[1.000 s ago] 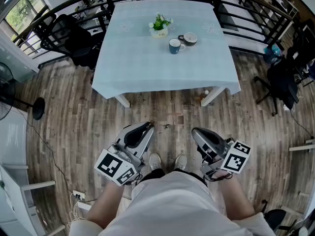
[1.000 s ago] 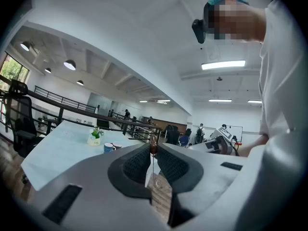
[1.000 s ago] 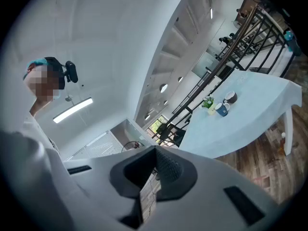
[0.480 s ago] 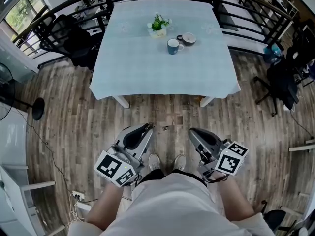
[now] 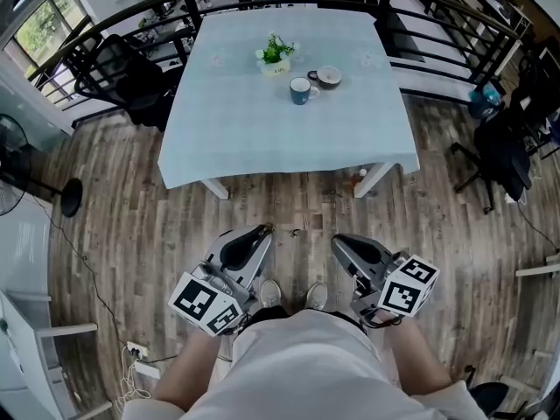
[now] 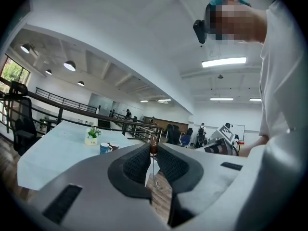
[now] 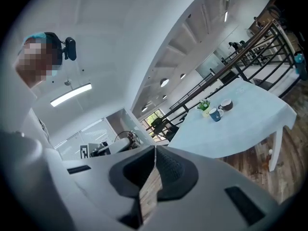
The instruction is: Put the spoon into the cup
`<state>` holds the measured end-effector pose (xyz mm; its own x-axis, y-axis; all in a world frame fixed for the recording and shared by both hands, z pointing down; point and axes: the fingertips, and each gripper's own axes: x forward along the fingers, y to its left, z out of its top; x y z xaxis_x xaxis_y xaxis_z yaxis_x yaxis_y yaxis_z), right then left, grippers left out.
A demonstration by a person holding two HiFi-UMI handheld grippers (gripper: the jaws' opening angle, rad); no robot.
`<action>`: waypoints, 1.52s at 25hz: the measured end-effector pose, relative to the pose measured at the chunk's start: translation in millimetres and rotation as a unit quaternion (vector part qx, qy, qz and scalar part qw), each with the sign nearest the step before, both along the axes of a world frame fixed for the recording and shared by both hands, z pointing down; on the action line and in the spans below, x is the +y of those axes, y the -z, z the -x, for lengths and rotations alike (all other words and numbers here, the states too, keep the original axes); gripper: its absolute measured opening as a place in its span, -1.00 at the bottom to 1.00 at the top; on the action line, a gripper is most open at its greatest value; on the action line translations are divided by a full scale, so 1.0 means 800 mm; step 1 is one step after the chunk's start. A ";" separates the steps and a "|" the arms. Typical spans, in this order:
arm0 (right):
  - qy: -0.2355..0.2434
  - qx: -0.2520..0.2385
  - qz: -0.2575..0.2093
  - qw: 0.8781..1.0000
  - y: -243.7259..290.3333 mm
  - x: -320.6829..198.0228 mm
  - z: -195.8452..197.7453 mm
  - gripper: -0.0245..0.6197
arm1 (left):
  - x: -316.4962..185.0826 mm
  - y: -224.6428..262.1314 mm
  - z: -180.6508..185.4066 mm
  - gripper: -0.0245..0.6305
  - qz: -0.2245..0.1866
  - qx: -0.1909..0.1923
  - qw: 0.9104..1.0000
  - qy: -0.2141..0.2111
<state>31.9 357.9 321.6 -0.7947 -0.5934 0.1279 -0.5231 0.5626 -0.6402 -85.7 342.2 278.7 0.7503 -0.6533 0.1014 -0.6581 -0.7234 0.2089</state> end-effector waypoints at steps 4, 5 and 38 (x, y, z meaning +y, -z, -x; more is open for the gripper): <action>0.021 0.033 -0.022 0.999 -0.002 0.006 -0.009 -0.85 | 0.005 -0.001 -0.019 -0.75 -0.004 -0.001 1.000 0.006; 0.026 0.040 -0.028 0.998 -0.003 0.007 -0.011 -0.85 | 0.006 -0.002 -0.023 -0.75 -0.003 -0.001 1.000 0.007; 0.024 0.084 -0.020 0.996 -0.061 -0.133 -0.064 -0.85 | -0.136 -0.050 -0.059 -0.75 0.009 0.000 1.000 0.019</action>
<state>83.0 251.1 370.6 -0.7915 -0.5630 0.2378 -0.5930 0.6131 -0.5220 -38.3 233.4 318.9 0.7249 -0.6797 0.1125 -0.6851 -0.6939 0.2218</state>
